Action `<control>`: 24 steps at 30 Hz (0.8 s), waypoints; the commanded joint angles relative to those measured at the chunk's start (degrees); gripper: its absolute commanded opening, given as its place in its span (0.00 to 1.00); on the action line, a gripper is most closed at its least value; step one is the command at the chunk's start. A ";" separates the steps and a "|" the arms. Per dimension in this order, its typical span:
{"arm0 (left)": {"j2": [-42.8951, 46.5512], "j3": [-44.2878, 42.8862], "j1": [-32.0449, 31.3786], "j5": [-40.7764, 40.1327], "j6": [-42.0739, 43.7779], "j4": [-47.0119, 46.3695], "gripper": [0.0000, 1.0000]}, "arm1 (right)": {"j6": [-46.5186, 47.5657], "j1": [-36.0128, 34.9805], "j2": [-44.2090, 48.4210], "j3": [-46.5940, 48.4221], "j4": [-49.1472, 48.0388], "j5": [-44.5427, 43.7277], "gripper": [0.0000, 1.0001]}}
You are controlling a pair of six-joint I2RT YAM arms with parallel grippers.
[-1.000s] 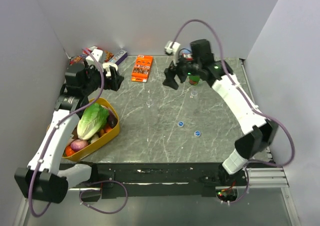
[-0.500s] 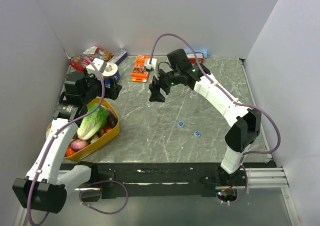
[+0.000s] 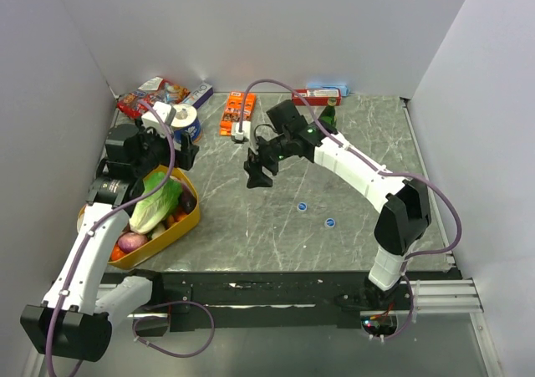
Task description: Screw on the bottle caps
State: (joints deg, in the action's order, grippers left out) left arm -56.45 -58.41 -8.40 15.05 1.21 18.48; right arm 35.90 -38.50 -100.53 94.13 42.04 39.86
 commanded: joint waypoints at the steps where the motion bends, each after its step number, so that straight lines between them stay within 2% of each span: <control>1: 1.25 -0.03 0.58 -0.20 0.72 -0.90 0.96 | 0.22 -0.61 1.39 -0.78 -3.80 -0.74 0.78; 4: 1.25 -0.04 0.58 0.33 0.81 -0.64 0.96 | -0.83 -0.70 1.57 -2.10 -5.56 -0.83 0.71; 10: 0.55 0.40 0.58 2.70 0.54 -1.34 0.96 | -2.94 -1.66 1.13 -3.25 -7.67 -2.85 0.43; 11: 0.37 0.67 0.58 3.84 1.07 -1.52 0.96 | -3.64 -1.75 1.30 -3.33 -7.94 -3.46 0.32; 13: -0.07 2.07 0.41 9.80 2.56 -2.48 0.96 | -4.52 -1.58 1.83 -2.99 -8.12 -5.13 0.19; 14: 0.02 3.99 0.32 12.35 3.52 -3.35 0.96 | -4.70 -1.32 2.87 -2.03 -7.51 -5.92 0.07; 15: 0.98 5.40 0.23 14.81 3.71 -5.19 0.96 | -4.96 -0.79 3.58 -1.41 -7.15 -6.10 0.01; 16: 1.94 7.07 -0.20 20.40 3.80 -7.38 0.96 | -5.66 1.39 4.28 -0.53 -6.11 -4.89 0.00; 18: 5.62 13.74 -1.60 24.66 3.36 -17.65 0.96 | -8.91 4.03 5.34 4.03 -4.26 -1.82 0.00; 19: 6.51 16.03 -2.31 27.55 2.92 -21.60 0.96 | -9.70 6.83 5.26 6.40 -2.42 2.72 0.00; 20: 7.13 19.36 -3.10 28.71 2.13 -28.43 0.96 | -9.80 7.82 4.13 11.73 1.69 4.42 0.00; 24: 1.36 17.99 -8.81 29.69 1.95 -31.22 0.96 | -8.66 9.93 0.43 24.24 11.91 10.85 0.00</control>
State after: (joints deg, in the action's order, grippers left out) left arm -51.59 -37.87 -13.26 37.82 3.42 0.47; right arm 28.29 -30.57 -100.57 106.10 45.67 41.74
